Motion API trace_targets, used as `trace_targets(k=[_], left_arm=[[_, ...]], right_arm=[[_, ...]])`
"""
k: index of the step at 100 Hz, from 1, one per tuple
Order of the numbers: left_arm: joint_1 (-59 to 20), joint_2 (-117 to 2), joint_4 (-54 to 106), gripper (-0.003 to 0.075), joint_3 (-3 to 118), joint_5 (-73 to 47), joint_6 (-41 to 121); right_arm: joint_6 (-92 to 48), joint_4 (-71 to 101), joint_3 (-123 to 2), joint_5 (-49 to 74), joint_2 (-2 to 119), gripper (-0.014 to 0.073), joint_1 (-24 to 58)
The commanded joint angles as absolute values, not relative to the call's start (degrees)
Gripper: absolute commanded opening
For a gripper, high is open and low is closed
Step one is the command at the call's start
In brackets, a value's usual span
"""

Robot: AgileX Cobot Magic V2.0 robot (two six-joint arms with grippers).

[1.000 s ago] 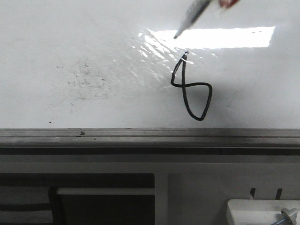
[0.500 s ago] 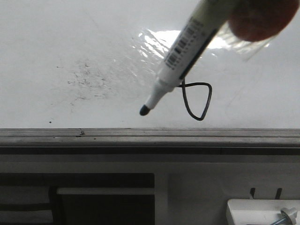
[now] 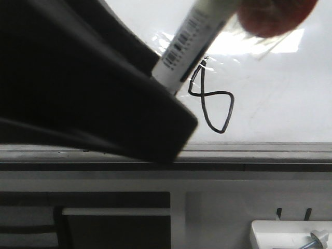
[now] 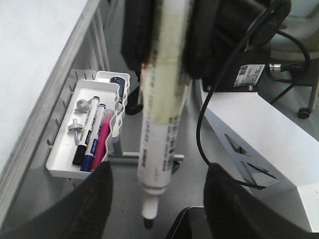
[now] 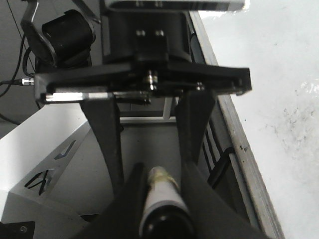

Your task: Write number 8 on whiteboard

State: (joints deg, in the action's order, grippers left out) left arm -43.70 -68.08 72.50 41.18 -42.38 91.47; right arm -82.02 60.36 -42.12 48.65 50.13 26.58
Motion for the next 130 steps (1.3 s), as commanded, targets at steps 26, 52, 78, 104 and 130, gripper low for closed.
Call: trace_targets(k=[26, 52, 78, 104, 130], left_arm=[[-44.18, -72.83, 80.44, 0.0368, 46.77, -42.60, 92.04], [-44.18, -74.22, 84.60, 0.0368, 47.73, -42.72, 92.04], [-44.18, -74.34, 84.78, 0.0058, 47.73, -42.72, 92.04], [-44.18, -74.34, 84.56, -0.0020, 47.09, -44.39, 92.04], [-43.03, -73.06, 88.15, -0.0020, 40.66, -40.87, 89.97]], right_arm=[[-82.60, 62.60, -44.02, 48.75, 50.20, -0.0043, 26.35], [-82.60, 60.54, -44.02, 48.75, 50.20, -0.0043, 26.35], [-82.60, 60.27, -44.02, 49.14, 50.20, -0.0041, 26.35], [-80.30, 60.27, -44.02, 44.60, 50.09, 0.0316, 26.35], [-69.91, 52.60, -44.02, 40.30, 46.70, 0.0610, 26.35]])
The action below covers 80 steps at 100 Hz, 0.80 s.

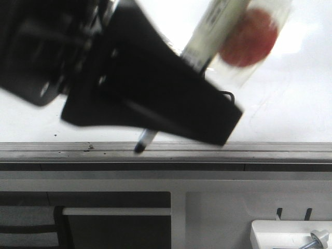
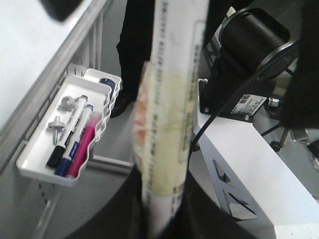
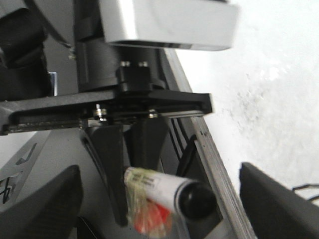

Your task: Write number 8 on whiteboard

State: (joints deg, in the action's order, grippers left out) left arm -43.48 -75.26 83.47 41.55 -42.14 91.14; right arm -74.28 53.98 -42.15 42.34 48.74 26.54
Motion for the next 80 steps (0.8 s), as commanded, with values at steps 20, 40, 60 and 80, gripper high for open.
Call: trace_targets(k=[20, 40, 60, 80], left_arm=[[-42.90, -72.74, 99.81, -0.0020, 35.84, -28.18, 89.97], [-43.03, -73.09, 105.85, -0.0020, 37.30, -15.72, 90.60], [-43.03, -77.04, 105.98, -0.0021, 40.87, -10.42, 90.60], [-43.03, -80.21, 106.82, -0.0020, 45.05, -5.31, 90.60]], right_arm=[[-54.87, 40.69, -44.02, 36.96, 41.42, 0.0268, 26.35], [-53.20, 38.86, -44.02, 34.17, 38.70, -0.0052, 26.35], [-52.99, 38.86, -44.02, 33.71, 38.70, -0.0052, 26.35], [-52.99, 39.25, -44.02, 33.71, 38.70, -0.0052, 26.35]])
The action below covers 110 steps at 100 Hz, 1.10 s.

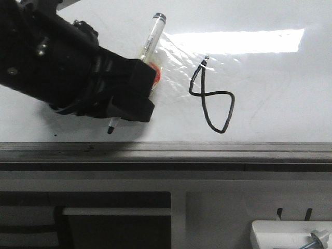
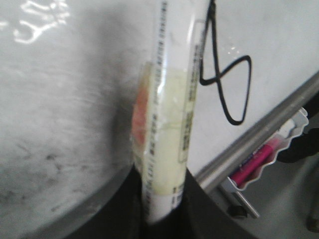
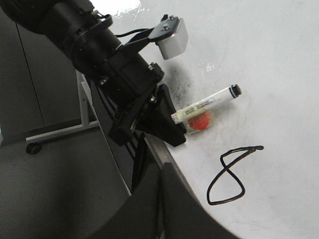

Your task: Write number 8 on whiteboard

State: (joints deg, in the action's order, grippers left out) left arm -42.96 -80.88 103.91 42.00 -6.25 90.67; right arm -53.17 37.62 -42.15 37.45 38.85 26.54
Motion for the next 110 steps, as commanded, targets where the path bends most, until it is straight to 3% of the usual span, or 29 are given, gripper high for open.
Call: trace_targets(k=[1, 79, 89, 102, 110], left_arm=[[-43.03, -80.31, 106.82, -0.0021, 45.07, -4.93, 90.60], [-43.03, -83.69, 102.30, -0.0012, 47.85, 14.31, 90.49], [-43.03, -83.69, 102.98, 0.0094, 47.85, 14.30, 90.39], [-43.03, -83.69, 105.32, 0.0332, 47.85, 14.30, 90.39], [-43.03, -83.69, 105.74, 0.0402, 47.85, 14.30, 90.39]], right_arm=[[-52.99, 39.36, -44.02, 33.71, 38.70, -0.0052, 26.35], [-52.57, 39.86, -44.02, 34.16, 38.70, -0.0052, 26.35], [-52.57, 39.86, -44.02, 34.16, 38.70, -0.0052, 26.35], [-52.57, 39.96, -44.02, 34.16, 38.70, -0.0052, 26.35], [-52.54, 40.00, -44.02, 34.16, 38.70, -0.0052, 26.35]])
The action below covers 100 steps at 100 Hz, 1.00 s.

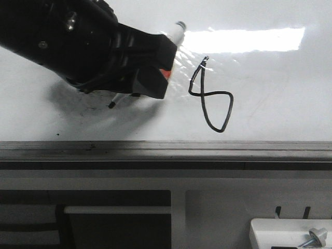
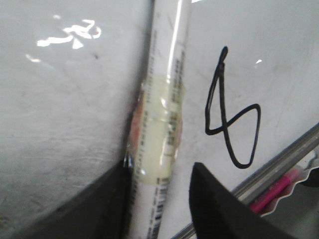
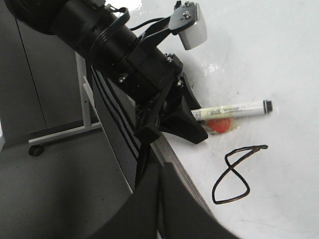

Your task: Write number 8 on whiteboard

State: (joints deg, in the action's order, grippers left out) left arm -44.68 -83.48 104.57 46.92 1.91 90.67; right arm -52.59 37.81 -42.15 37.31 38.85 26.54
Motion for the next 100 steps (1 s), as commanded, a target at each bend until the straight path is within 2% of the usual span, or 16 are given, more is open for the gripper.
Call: trace_targets(k=[1, 21, 42, 57, 76, 89, 96, 100], left_arm=[[-43.03, -83.69, 105.74, 0.0407, 47.85, 14.30, 90.39], [-43.03, -83.69, 105.46, 0.0426, 47.85, 14.42, 90.39], [-43.03, -83.03, 105.57, 0.0557, 47.85, 14.31, 90.39], [-43.03, -78.45, 106.60, 0.0558, 47.85, 11.34, 90.39], [-45.26, -65.51, 106.47, 0.0557, 47.32, 8.94, 90.39], [-46.98, -54.95, 106.37, 0.0509, 44.08, 13.23, 92.56], [-47.41, -48.53, 106.62, 0.0425, 40.55, 14.56, 94.06], [-47.52, -44.78, 106.62, 0.0345, 37.99, 14.72, 94.06]], right_arm=[[-52.54, 40.00, -44.02, 34.16, 38.70, -0.0052, 26.35], [-52.54, 41.09, -44.02, 34.16, 38.70, -0.0052, 26.35], [-52.54, 42.00, -44.02, 34.16, 38.70, -0.0052, 26.35], [-52.54, 42.00, -44.02, 34.16, 38.70, -0.0052, 26.35], [-52.54, 42.00, -44.02, 36.60, 37.13, -0.0052, 26.35], [-51.47, 37.82, -43.10, 36.89, 31.70, -0.0052, 26.35], [-47.27, 32.49, -40.91, 33.97, 27.38, -0.0052, 26.35], [-44.82, 28.91, -38.93, 32.03, 24.28, -0.0052, 26.35]])
